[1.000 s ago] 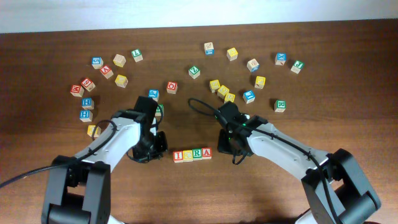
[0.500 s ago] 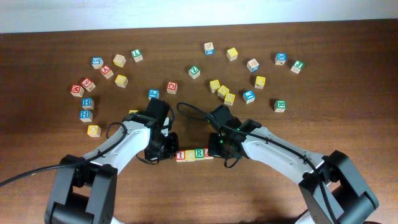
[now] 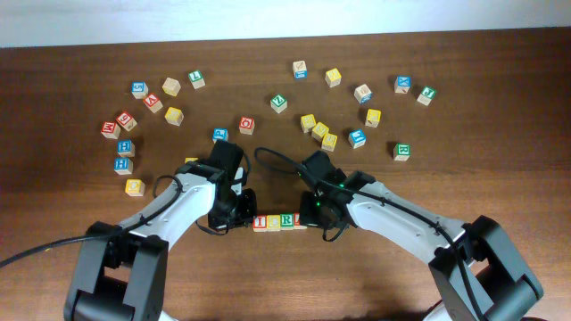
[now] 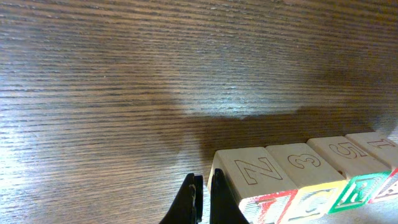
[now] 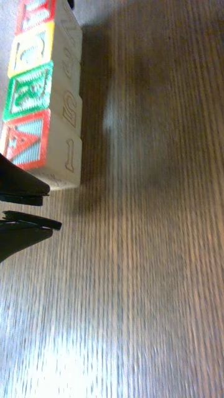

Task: Spell out ICRA

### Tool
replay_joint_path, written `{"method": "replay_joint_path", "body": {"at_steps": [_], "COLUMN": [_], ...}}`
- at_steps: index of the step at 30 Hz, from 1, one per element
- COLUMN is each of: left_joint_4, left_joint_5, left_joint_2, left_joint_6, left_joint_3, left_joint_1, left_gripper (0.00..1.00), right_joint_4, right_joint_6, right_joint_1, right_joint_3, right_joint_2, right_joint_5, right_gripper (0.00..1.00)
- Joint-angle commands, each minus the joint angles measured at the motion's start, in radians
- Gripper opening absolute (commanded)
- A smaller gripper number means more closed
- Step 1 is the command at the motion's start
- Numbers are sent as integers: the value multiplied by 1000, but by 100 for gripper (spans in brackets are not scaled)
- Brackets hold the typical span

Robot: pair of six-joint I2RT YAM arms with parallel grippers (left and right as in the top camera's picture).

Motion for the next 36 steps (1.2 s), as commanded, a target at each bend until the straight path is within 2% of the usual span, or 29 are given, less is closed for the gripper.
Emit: {"method": "replay_joint_path", "body": {"at_steps": [1,4,7,9,13,20,36], "left_joint_4": [2,-2,-9,-9,-10,-74,-88], "left_joint_5": [-2,-17,-85,-89,-92,-115,-115], "left_joint_2": [5,5,5,5,5,5,5], "left_joint_6": [-9,-10,-58,-58,-56,-56,-50], "left_joint_3": [-8,-8,-8,-8,-8,-8,-8], "left_joint_1": [1,1,1,3,109,245,261], "left_gripper": [0,0,0,0,0,3,4], "right_joint_4": [13,84,161,142,72,128,135], "right_joint_6": [2,-81,-153,-168,-179,-175,-175], "right_joint_1": [-24,-59,-62,-61,-51,-12,77], "right_joint_3": [0,1,11,50,133,136,163], "right_joint_2": [-4,-4,-4,-4,-4,60,148], "right_joint_5": [74,64,-28,-35,-103,-160,-135], "right_gripper": [4,4,4,4,4,4,4]}}
